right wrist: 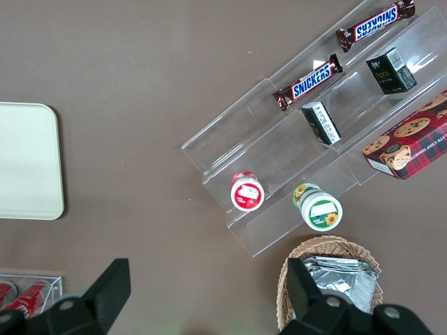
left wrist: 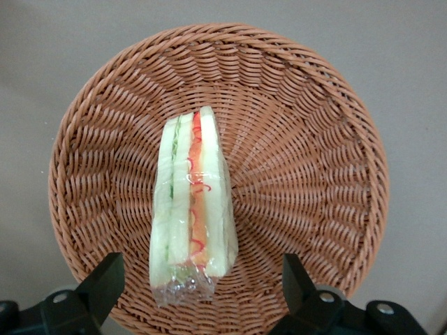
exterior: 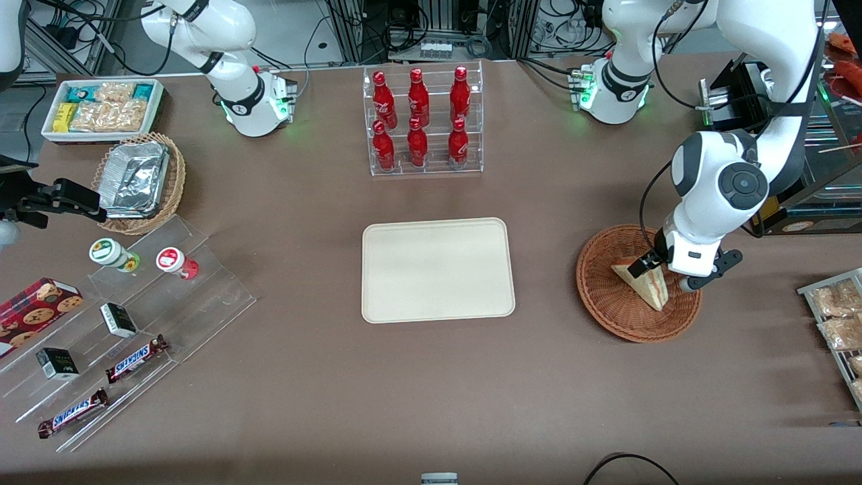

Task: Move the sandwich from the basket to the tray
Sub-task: 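Lower the left gripper and close it on the wrapped sandwich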

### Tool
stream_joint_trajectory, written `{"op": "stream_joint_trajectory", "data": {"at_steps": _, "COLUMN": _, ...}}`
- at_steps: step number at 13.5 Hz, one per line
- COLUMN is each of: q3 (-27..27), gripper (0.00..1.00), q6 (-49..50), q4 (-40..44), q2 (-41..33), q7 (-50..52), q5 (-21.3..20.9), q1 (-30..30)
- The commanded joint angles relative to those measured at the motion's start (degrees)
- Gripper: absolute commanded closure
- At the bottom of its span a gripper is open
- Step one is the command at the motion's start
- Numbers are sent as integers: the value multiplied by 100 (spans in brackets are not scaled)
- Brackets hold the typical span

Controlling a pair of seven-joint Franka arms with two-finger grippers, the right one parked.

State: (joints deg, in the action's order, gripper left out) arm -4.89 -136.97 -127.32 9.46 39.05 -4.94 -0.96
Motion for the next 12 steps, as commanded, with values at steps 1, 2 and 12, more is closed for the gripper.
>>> {"op": "stream_joint_trajectory", "data": {"at_steps": 1, "q3": 145, "gripper": 0, "q6": -286, "q4": -65, "q2": 170, "q7": 129, "q5": -200, "q1": -9}}
{"op": "stream_joint_trajectory", "data": {"at_steps": 2, "q3": 164, "gripper": 0, "q6": -399, "q4": -74, "q2": 240, "q7": 129, "q5": -200, "q1": -18}}
{"op": "stream_joint_trajectory", "data": {"at_steps": 12, "q3": 278, "gripper": 16, "q6": -726, "q4": -250, "q2": 548, "q7": 559, "q5": -182, "q1": -27}}
